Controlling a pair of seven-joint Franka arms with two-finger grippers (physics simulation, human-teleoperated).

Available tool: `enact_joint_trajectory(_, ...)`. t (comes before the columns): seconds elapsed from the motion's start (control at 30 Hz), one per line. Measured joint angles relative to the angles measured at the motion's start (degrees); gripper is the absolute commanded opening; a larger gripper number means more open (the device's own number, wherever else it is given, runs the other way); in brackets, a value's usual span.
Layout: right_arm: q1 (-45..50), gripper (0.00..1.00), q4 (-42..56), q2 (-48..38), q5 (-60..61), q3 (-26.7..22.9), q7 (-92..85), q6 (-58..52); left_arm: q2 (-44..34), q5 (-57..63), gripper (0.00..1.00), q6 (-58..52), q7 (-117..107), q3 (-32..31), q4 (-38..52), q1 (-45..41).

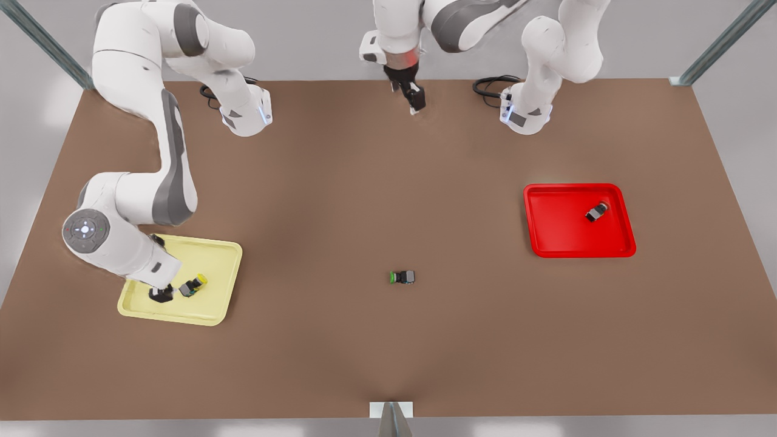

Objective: Place the switches on the corresponding trays according to their colors

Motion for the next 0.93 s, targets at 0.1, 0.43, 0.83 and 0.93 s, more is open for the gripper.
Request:
enact_joint_trajectory(0.1,-0.97,1.00,-1.07,-16.74,-2.68,0.22,57.31,-13.12,2.79,1.45,1.00,3.31,0.12,7.27,-0.04,-26.04)
enact_joint_trajectory(0.43,-12.18,1.00,-2.62,-18.06,-3.70,0.36,83.69,-13.16,4.78,2.99,1.00,3.54,0.19,7.78,0.16,54.99)
enact_joint_trajectory(0.83,-15.62,1.00,-1.83,-17.02,-3.75,0.43,83.42,-13.27,11.28,2.95,1.00,2.57,0.26,7.86,3.55,58.15)
enact_joint_trajectory(0.93,-15.32,1.00,-1.88,-16.25,-3.75,0.41,83.56,-13.28,11.42,2.94,1.00,2.68,0.18,7.86,4.62,57.83)
